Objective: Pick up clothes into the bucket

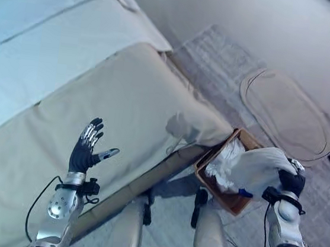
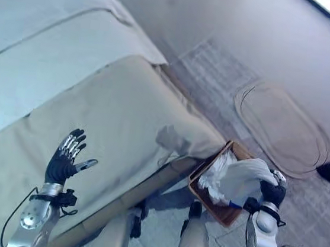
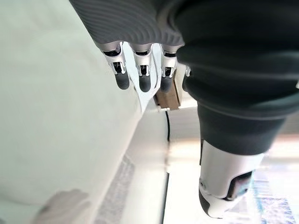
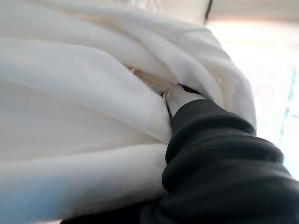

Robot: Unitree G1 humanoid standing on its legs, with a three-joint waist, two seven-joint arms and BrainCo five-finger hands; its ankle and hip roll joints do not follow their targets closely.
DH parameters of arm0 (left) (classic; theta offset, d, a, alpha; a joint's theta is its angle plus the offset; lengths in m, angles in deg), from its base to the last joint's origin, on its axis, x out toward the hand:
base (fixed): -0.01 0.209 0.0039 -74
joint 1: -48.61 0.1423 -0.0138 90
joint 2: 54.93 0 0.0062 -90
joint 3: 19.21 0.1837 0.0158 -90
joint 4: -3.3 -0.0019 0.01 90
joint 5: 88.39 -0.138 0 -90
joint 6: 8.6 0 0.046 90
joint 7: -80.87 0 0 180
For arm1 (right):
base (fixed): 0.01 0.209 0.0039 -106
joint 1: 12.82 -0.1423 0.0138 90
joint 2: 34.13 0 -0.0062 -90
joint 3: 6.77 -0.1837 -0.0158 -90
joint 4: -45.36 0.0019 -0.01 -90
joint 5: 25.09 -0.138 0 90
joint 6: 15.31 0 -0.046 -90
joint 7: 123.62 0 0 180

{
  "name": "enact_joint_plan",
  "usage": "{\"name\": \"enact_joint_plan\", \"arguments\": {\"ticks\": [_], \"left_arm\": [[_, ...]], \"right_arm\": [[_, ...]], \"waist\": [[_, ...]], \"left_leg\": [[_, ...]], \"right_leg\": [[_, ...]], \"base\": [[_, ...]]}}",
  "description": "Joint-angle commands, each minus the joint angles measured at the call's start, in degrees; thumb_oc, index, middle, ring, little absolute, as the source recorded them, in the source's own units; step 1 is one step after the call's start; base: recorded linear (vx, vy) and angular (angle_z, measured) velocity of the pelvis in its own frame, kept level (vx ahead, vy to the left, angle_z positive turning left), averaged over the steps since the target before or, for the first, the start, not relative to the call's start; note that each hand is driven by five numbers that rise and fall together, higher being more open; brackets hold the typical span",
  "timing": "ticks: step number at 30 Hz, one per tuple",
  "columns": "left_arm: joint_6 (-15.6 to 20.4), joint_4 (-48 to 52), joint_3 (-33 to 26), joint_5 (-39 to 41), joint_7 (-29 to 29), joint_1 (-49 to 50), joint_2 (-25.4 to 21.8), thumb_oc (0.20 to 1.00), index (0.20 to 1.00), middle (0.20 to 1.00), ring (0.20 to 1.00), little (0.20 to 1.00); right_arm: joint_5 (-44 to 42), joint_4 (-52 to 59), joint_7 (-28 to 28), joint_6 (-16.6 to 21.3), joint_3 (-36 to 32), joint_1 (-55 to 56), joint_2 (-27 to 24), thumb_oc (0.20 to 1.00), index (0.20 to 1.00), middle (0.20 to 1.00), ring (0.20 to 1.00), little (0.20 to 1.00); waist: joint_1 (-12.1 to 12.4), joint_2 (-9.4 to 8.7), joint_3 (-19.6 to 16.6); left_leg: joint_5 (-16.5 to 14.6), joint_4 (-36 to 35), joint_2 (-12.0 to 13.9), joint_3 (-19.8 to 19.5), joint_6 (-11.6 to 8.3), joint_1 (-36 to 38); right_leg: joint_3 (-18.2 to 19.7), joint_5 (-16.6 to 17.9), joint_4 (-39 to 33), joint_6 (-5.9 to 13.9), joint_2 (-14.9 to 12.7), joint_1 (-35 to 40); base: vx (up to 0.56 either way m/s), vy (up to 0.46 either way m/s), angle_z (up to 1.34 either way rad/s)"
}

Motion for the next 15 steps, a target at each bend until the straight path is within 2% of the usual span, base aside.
{"name": "enact_joint_plan", "arguments": {"ticks": [1,4,5,6,9,11,12,15], "left_arm": [[5.2,7.1,-2.2,2.7,-2.4,2.0,-2.3,1.000,1.000,1.000,1.000,1.000],[6.0,9.7,-1.0,2.3,-4.1,1.2,-3.1,1.000,1.000,1.000,1.000,1.000],[6.0,9.7,-1.0,2.3,-4.1,1.2,-3.1,1.000,1.000,1.000,1.000,1.000],[6.4,11.4,-0.3,2.8,-5.0,1.1,-3.2,1.000,1.000,1.000,1.000,1.000],[7.1,13.1,0.8,2.2,-6.6,0.7,-4.1,1.000,1.000,1.000,1.000,1.000],[7.3,14.6,1.1,2.3,-7.4,0.7,-4.8,1.000,1.000,1.000,1.000,1.000],[7.4,14.9,1.5,2.2,-7.6,0.8,-5.3,1.000,1.000,1.000,1.000,1.000],[7.0,15.5,2.4,1.8,-8.3,0.3,-6.5,1.000,1.000,1.000,1.000,1.000]], "right_arm": [[-1.1,-1.3,5.1,3.1,1.6,-4.5,-3.4,0.200,0.200,0.200,0.200,0.200],[-1.4,-5.6,6.9,3.2,2.8,-7.9,-5.2,0.200,0.200,0.200,0.200,0.200],[-1.5,-5.6,6.9,3.2,2.8,-7.9,-5.2,0.200,0.200,0.200,0.200,0.200],[-2.1,-8.3,7.9,3.0,3.3,-10.2,-6.5,0.200,0.200,0.200,0.200,0.200],[-3.9,-15.4,9.1,2.9,3.6,-13.9,-8.8,0.200,0.200,0.200,0.200,0.200],[-5.6,-20.5,9.6,2.6,3.5,-16.8,-11.0,0.200,0.200,0.200,0.200,0.200],[-6.2,-23.5,9.8,1.9,3.8,-18.1,-12.1,0.200,0.200,0.200,0.200,0.200],[-6.5,-31.6,9.6,0.0,4.8,-22.2,-16.0,0.200,0.200,0.200,0.200,0.200]], "waist": [[1.1,-0.80,-2.2],[1.7,-0.24,-2.5],[1.7,-0.23,-2.6],[2.0,0.21,-2.5],[2.4,1.16,-2.2],[3.0,1.87,-2.2],[3.3,2.21,-2.4],[4.2,3.29,-2.2]], "left_leg": [[-9.0,14.7,1.1,-2.2,1.31,-9.6],[-11.0,21.2,1.4,-2.5,1.27,-16.9],[-11.0,21.2,1.4,-2.5,1.27,-17.0],[-12.1,24.6,1.6,-2.5,1.34,-20.5],[-13.2,29.2,1.5,-2.6,1.48,-25.9],[-13.6,30.9,1.3,-2.5,1.60,-28.6],[-15.3,31.6,1.3,-2.8,1.24,-28.9],[-15.4,32.4,0.9,-2.5,1.41,-31.3]], "right_leg": [[2.6,10.1,-2.1,1.28,-2.0,-9.1],[3.9,7.7,4.3,0.47,-1.8,-16.1],[3.9,7.7,4.4,0.47,-1.8,-16.3],[4.5,6.6,8.1,0.13,-1.8,-20.1],[5.3,5.5,13.4,-0.24,-2.0,-25.9],[6.1,4.9,15.5,-0.37,-1.9,-29.0],[6.5,3.2,16.6,-0.06,-1.9,-29.6],[7.1,2.9,18.3,-0.04,-2.1,-32.9]], "base": [[-0.11,-0.005,0.01],[-0.10,-0.005,0.10],[-0.07,-0.010,0.05],[-0.06,0.006,0.04],[-0.06,0.008,0.04],[0.00,0.014,-0.01],[0.06,0.010,-0.06],[0.01,0.026,-0.03]]}}
